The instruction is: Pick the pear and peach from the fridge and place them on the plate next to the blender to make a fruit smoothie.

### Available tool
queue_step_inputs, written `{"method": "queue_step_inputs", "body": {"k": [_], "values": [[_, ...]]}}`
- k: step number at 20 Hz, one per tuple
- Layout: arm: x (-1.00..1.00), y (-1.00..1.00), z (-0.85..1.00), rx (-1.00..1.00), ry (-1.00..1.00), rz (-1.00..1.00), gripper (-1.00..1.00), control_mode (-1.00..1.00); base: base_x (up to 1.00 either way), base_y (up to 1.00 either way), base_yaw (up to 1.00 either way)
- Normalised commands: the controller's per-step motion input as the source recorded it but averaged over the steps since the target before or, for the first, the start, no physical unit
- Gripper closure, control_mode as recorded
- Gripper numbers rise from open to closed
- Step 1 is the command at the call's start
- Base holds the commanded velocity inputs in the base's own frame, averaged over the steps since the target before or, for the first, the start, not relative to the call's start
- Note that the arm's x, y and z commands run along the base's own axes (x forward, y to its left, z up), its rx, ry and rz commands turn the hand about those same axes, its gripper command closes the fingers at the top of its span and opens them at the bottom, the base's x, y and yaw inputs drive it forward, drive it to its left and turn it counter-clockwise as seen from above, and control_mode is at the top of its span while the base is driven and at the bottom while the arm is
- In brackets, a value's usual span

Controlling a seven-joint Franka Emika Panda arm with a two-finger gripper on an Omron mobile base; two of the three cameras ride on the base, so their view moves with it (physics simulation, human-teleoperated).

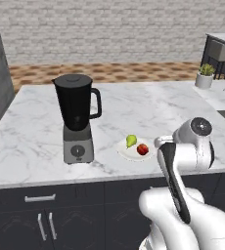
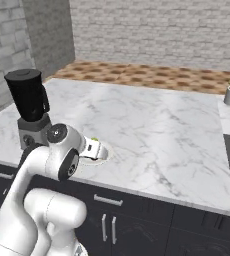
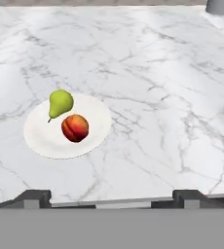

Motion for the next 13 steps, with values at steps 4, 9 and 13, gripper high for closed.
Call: {"method": "queue_step_inputs", "body": {"k": [4,9,13], "values": [[-1.0,-0.4,1.0,0.0,-0.51,-0.05,-1.0,-1.0,0.0,0.0,0.0],[-0.99,-0.39,1.0,0.0,-0.46,-0.03,-1.0,-1.0,0.0,0.0,0.0],[-0.76,-0.21,0.63,0.01,-0.3,-0.03,-1.0,-1.0,0.0,0.0,0.0]]}}
